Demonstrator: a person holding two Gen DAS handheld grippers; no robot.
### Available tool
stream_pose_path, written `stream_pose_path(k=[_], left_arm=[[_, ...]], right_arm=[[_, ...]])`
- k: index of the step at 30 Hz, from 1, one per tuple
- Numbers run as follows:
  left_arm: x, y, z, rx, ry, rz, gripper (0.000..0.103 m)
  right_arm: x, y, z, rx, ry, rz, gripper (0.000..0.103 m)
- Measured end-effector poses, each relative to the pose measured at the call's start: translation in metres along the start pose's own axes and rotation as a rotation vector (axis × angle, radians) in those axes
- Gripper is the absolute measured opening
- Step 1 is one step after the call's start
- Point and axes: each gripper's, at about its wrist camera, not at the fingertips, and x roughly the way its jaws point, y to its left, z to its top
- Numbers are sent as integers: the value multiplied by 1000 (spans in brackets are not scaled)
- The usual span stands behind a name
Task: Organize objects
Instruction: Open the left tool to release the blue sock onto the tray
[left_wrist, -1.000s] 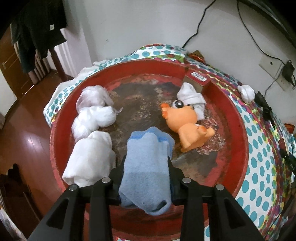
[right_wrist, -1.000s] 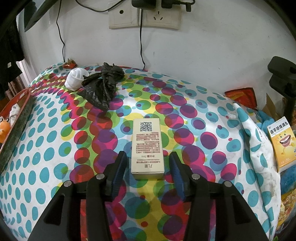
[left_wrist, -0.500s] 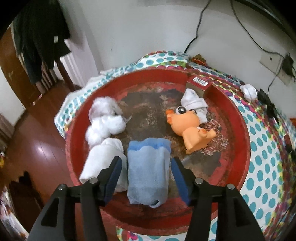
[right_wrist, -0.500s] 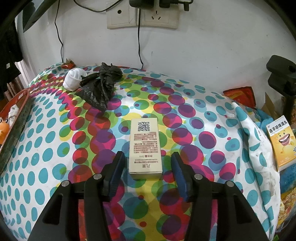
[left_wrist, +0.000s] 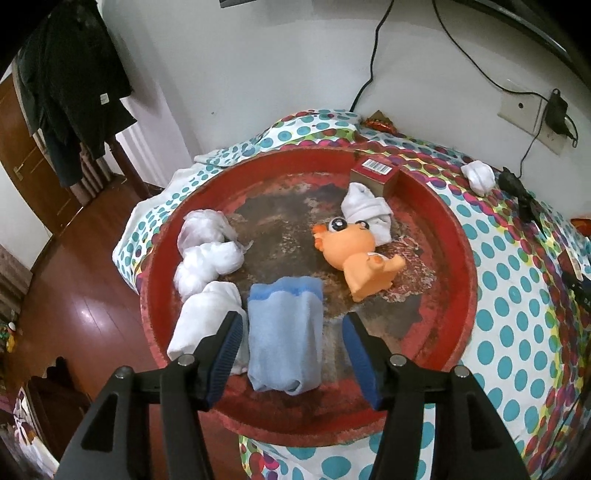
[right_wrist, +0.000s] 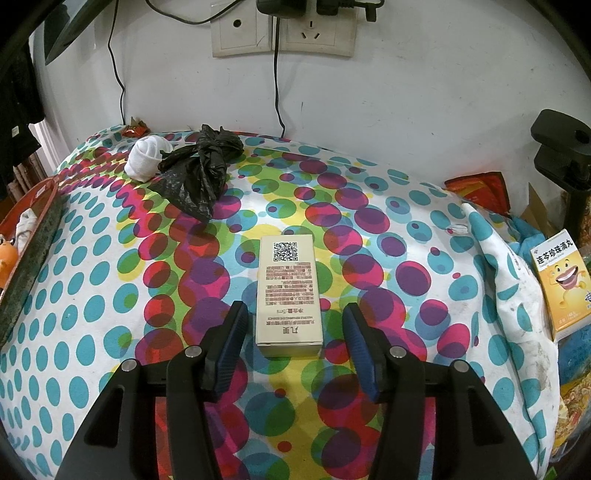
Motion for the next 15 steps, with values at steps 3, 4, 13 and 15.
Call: stream_pose_path(k=[3,4,13,15], left_arm=[[-4,-5,0,17,-5,-4,58],[-5,-6,-1,23,-7,-7,58],[-13,-16,-3,54,-12,-26,58],[-16,-18,-3,62,-17,-33,58]], right_arm=[[0,-1,0,2,0,2,51],[1,2,1,1,0,1,51],[2,2,1,7,3,-4,54],[2,0,1,9,3,-1,54]])
